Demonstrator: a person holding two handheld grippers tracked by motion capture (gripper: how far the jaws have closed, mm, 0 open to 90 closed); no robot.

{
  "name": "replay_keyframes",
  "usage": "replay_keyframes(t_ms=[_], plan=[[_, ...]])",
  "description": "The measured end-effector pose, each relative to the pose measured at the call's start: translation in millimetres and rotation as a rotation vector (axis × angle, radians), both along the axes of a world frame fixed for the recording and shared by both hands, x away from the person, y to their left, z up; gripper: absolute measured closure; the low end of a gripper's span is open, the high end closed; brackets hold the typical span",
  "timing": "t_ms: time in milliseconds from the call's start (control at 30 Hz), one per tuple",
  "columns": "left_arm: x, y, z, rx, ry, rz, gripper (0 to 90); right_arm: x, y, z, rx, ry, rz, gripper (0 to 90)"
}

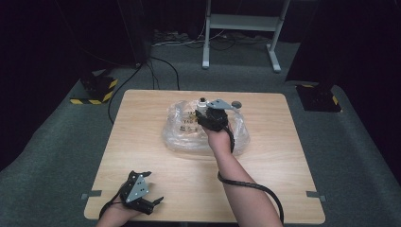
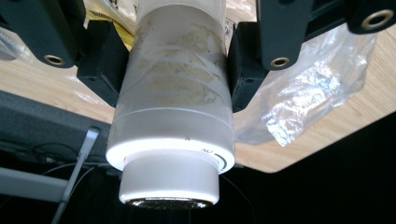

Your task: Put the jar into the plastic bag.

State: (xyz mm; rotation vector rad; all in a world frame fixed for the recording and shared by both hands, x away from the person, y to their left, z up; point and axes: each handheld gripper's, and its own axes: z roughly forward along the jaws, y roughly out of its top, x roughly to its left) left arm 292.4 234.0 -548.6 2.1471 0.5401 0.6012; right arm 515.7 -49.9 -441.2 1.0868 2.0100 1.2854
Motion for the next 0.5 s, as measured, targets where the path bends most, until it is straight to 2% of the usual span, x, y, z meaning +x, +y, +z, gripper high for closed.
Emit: replay_keyframes(t_ms=[67,500], plan=[[0.0,0.1,0.0,0.000,0.000,-0.001,1.4,1.5,0.5,-1.5,-0.007,0.019,0.003,45.9],[0.0,-0.2,-0.1,0.001,0.002,-0.003,1.4,5.9,0.9,-9.0,-0.022,0.063,0.008,45.9]])
